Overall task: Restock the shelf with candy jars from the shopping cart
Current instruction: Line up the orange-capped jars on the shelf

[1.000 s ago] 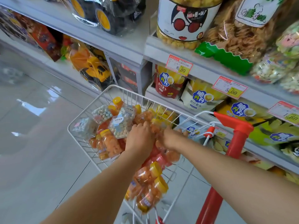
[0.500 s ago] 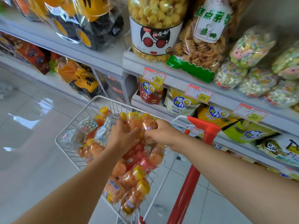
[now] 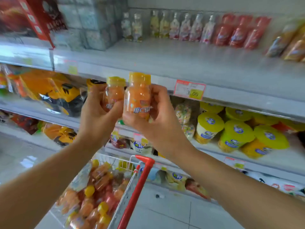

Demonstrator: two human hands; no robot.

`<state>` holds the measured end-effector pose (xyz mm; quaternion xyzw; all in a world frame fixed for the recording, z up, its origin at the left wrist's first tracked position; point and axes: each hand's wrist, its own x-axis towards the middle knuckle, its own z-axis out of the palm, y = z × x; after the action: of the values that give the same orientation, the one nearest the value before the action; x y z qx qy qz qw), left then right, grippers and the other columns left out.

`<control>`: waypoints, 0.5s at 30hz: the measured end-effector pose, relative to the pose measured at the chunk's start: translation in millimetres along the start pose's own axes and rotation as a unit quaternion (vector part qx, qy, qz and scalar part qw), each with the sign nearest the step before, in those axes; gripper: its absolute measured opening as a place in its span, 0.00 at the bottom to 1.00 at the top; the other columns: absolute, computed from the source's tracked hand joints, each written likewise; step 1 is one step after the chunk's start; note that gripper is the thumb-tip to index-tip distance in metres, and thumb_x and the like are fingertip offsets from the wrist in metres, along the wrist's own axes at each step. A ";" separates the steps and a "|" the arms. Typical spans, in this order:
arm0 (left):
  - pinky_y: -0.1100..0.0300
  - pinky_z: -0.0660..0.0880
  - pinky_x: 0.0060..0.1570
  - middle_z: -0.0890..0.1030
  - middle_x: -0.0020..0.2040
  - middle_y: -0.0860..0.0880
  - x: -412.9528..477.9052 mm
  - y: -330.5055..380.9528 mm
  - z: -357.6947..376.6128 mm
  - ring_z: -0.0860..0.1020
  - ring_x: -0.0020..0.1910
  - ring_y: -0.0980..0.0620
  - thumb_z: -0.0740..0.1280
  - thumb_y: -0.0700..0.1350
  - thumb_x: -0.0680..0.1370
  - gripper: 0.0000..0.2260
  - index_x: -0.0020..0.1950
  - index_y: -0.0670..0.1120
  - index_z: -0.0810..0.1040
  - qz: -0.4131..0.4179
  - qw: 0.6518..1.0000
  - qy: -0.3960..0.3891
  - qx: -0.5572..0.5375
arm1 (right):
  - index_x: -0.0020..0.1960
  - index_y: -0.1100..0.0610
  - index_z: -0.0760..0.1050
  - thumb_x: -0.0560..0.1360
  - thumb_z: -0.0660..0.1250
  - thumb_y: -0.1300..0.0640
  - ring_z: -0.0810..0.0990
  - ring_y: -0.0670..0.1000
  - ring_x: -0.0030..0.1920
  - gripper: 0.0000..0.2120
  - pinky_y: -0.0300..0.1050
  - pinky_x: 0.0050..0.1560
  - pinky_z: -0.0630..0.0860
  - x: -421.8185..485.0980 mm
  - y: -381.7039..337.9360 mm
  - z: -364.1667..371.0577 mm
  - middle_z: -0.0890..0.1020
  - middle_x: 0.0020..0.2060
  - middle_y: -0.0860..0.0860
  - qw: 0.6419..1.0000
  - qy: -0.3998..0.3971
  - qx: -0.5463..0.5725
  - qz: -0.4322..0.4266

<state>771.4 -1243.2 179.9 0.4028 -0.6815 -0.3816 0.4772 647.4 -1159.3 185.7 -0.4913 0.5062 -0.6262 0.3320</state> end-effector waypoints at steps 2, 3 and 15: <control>0.65 0.72 0.33 0.75 0.30 0.62 9.1 39.8 25.4 0.71 0.29 0.63 0.64 0.57 0.66 0.11 0.46 0.57 0.71 0.031 0.999 0.003 -0.011 | 0.64 0.58 0.65 0.69 0.75 0.61 0.79 0.52 0.55 0.28 0.50 0.56 0.78 4.4 -29.5 -30.3 0.78 0.56 0.54 0.999 0.019 -0.006 -0.035; 0.58 0.76 0.36 0.76 0.32 0.61 13.4 55.6 40.5 0.73 0.32 0.60 0.65 0.57 0.67 0.11 0.47 0.57 0.71 0.035 0.999 -0.001 -0.020 | 0.65 0.58 0.65 0.70 0.74 0.61 0.79 0.51 0.55 0.28 0.49 0.55 0.79 7.1 -41.5 -47.0 0.77 0.57 0.54 0.998 0.028 -0.012 -0.051; 0.53 0.79 0.51 0.80 0.47 0.54 32.7 140.2 242.8 0.79 0.43 0.54 0.76 0.50 0.65 0.19 0.52 0.54 0.73 0.051 0.983 -0.168 -0.060 | 0.61 0.55 0.66 0.69 0.76 0.62 0.79 0.39 0.47 0.26 0.37 0.52 0.77 16.1 -67.7 -273.7 0.78 0.49 0.45 0.960 0.212 -0.177 -0.040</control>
<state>505.7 -1186.3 256.4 0.2685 -0.7476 -0.4589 0.3981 387.8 -1071.7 253.9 -0.4177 0.6480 -0.6291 0.0990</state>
